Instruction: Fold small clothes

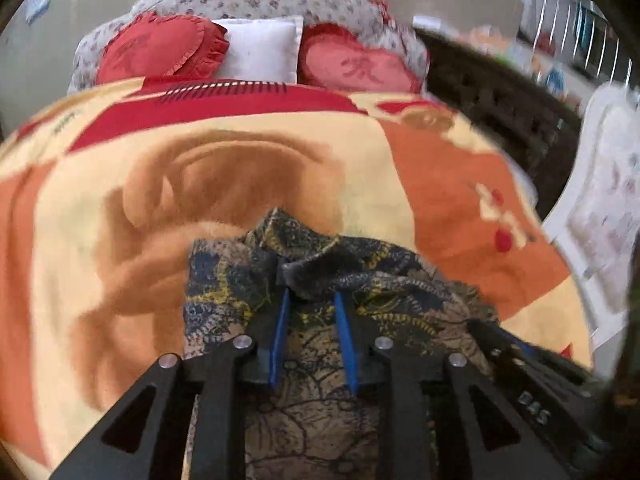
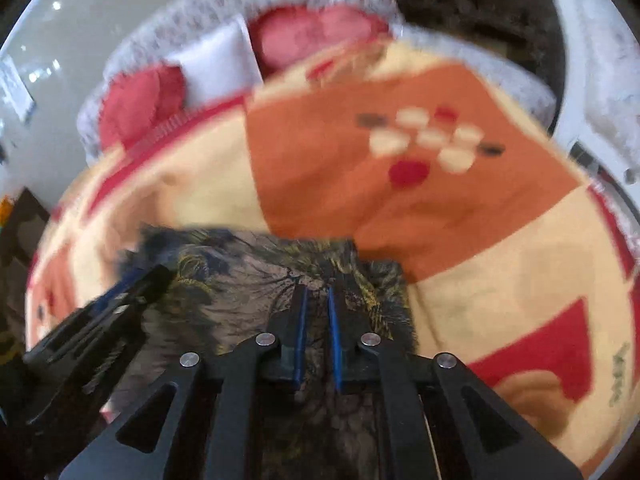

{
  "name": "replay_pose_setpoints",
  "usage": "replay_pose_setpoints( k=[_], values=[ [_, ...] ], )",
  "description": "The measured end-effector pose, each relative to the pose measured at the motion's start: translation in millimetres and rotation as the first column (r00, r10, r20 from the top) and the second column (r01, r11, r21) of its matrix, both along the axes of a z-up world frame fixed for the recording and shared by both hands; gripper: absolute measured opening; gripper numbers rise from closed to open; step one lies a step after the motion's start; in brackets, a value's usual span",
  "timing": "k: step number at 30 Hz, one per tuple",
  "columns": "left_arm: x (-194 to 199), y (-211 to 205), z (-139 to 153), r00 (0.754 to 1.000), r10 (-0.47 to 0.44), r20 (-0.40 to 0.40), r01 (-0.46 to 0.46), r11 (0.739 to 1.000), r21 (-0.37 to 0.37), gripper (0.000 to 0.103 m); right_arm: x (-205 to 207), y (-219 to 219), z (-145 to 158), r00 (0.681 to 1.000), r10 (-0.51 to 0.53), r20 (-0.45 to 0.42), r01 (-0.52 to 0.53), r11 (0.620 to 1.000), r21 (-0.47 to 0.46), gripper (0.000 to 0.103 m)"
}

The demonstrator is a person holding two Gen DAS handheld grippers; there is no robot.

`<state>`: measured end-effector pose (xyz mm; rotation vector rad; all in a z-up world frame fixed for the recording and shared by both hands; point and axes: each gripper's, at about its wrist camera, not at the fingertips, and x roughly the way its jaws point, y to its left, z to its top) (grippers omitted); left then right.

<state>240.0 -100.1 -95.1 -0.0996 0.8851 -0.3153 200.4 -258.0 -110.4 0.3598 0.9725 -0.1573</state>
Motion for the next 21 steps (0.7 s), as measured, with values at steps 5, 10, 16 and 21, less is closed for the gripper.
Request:
replay_pose_setpoints(
  k=[5,10,16,21],
  values=[
    [8.7,4.1,-7.9,1.0,0.015,-0.019,-0.016,0.999,-0.039,0.025,-10.1,-15.7,-18.7,0.994,-0.022,0.104,0.015,0.998,0.066,0.02],
    [9.8,-1.2,-4.3,1.0,0.005,-0.02,-0.005,1.0,-0.004,0.025,-8.0,-20.9,-17.6,0.994,-0.021,0.105,0.013,0.997,0.076,0.02],
    [-5.5,52.8,52.7,0.997,-0.071,-0.032,0.068,0.993,-0.101,0.066,-20.5,-35.2,13.6,0.996,-0.047,0.073,0.032,0.981,0.189,0.022],
    [-46.3,107.5,44.9,0.992,-0.125,-0.022,0.119,0.976,-0.182,0.084,-100.4,-18.4,63.1,0.966,0.029,0.256,-0.052,0.995,0.083,0.028]
  ],
)
